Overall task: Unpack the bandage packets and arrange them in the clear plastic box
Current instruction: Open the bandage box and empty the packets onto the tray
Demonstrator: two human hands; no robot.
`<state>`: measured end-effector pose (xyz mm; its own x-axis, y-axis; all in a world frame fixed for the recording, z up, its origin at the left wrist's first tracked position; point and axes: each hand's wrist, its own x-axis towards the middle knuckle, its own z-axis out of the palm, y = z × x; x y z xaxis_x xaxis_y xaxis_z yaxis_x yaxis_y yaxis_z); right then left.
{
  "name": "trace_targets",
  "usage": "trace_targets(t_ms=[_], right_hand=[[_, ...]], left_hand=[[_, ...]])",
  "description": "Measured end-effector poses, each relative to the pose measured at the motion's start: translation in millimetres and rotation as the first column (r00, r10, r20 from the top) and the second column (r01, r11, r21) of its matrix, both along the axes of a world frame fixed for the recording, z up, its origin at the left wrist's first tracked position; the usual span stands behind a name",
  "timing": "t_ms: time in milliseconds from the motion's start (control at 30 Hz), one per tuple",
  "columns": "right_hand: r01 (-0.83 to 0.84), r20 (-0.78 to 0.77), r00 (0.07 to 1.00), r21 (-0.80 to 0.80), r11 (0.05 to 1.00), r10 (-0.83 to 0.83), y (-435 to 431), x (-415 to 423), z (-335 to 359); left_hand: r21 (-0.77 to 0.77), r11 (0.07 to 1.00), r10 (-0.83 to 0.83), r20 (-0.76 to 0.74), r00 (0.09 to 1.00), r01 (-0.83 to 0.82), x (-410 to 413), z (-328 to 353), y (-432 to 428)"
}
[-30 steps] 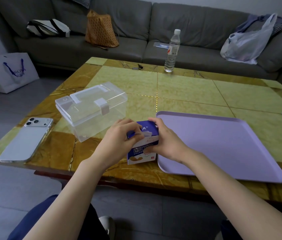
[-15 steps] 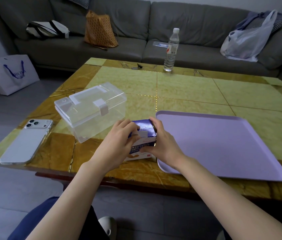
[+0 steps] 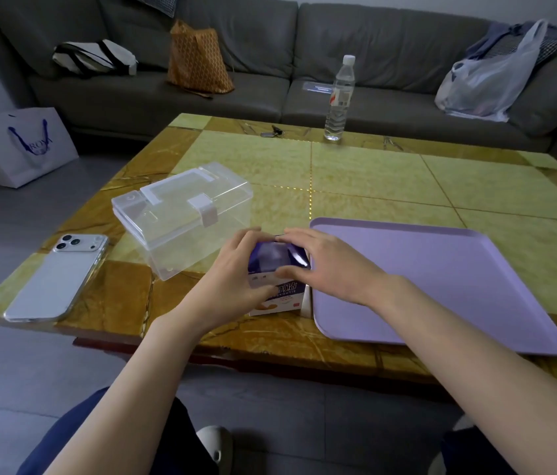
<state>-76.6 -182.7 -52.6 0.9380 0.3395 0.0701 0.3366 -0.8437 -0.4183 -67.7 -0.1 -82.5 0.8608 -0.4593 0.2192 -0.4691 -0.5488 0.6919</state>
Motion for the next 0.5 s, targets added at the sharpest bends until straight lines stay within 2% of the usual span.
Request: trace_targets(t_ms=[100,200,367,500], right_hand=[[-0.02,0.044,0.999,-0.087,0.996,0.024,6,-1,8],[-0.057,0.037,0.997,-0.183,0.981,0.064,9,1,14],[-0.135,0.084,0.984,-0.237,0.962,0.159,17,0,17],[-0.106,0.15,0.978,-0.225,0.969,0.142,22,-3,14]], left_hand=[[-0.049,0.993,0.105,-0.087,0.991,-0.11,3,-2,0],[-0.093,0.986,0.121,-0.154,0.981,-0.137,6,-4,2],[-0.092,0.985,0.134,-0.143,0.981,-0.148,9,-4,2],[-0.105,0.983,0.136,-0.124,0.983,-0.149,9,-7,2]])
